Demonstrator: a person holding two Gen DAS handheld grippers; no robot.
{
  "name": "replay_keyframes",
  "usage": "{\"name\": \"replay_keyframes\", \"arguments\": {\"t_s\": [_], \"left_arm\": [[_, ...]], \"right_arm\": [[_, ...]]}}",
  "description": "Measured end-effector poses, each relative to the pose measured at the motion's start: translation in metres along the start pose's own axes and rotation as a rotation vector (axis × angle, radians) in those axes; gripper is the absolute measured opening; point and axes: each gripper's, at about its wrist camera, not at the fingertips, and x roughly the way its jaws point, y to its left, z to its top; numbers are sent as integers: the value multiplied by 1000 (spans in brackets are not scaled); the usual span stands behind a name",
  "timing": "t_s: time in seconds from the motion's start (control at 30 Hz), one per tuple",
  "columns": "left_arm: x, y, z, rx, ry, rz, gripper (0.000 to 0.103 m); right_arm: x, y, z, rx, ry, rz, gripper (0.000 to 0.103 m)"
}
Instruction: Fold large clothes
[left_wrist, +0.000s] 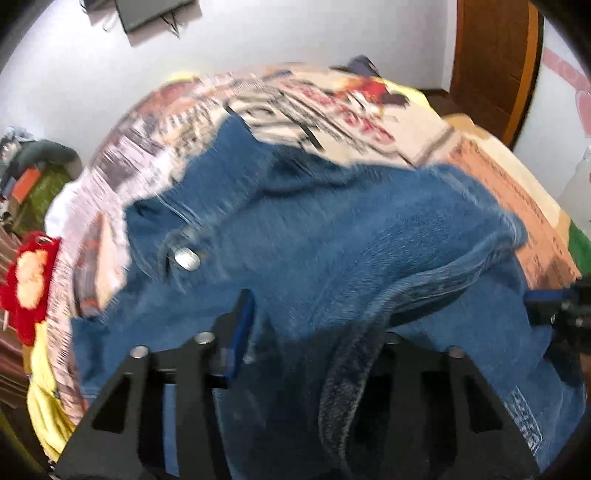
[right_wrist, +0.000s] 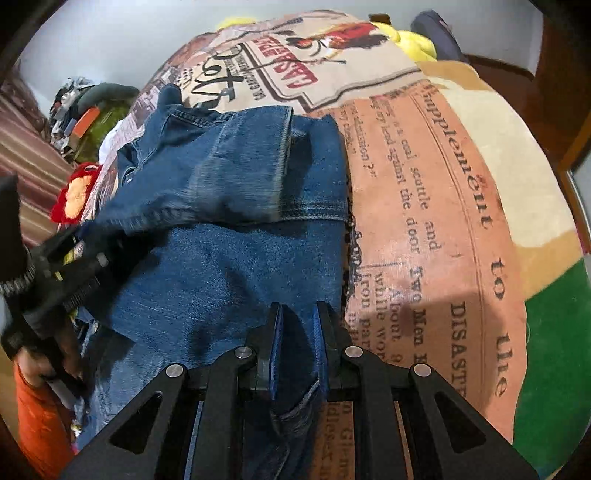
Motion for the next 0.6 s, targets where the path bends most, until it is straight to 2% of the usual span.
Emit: {"name": "replay_keyframes", "arguments": {"t_s": [0.07, 0.13, 0.23, 0.33, 0.4, 0.47, 0.6], "left_arm": [[-14, 16, 6, -22, -54, 49, 34], [-27, 36, 10, -70, -93, 66, 34], [-37, 62, 2, -131, -98, 17, 35], [-38, 70, -21, -140, -74, 27, 38], [-32, 76, -38, -171, -41, 18, 47], [-25, 92, -59, -256, -2, -18, 55], [-10, 119, -99, -423, 63, -93, 61]], "right_arm": [[0, 3, -1, -28, 0, -14, 13], [1, 6, -3, -43, -4, -23, 13], [-1, 9, -4, -61, -21, 10, 13], [-2, 13, -5, -71, -30, 10, 12], [-2, 16, -6, -81, -34, -7, 12], [-2, 19, -8, -90, -39, -16, 12], [-3, 24, -11, -119, -44, -12, 12]]}}
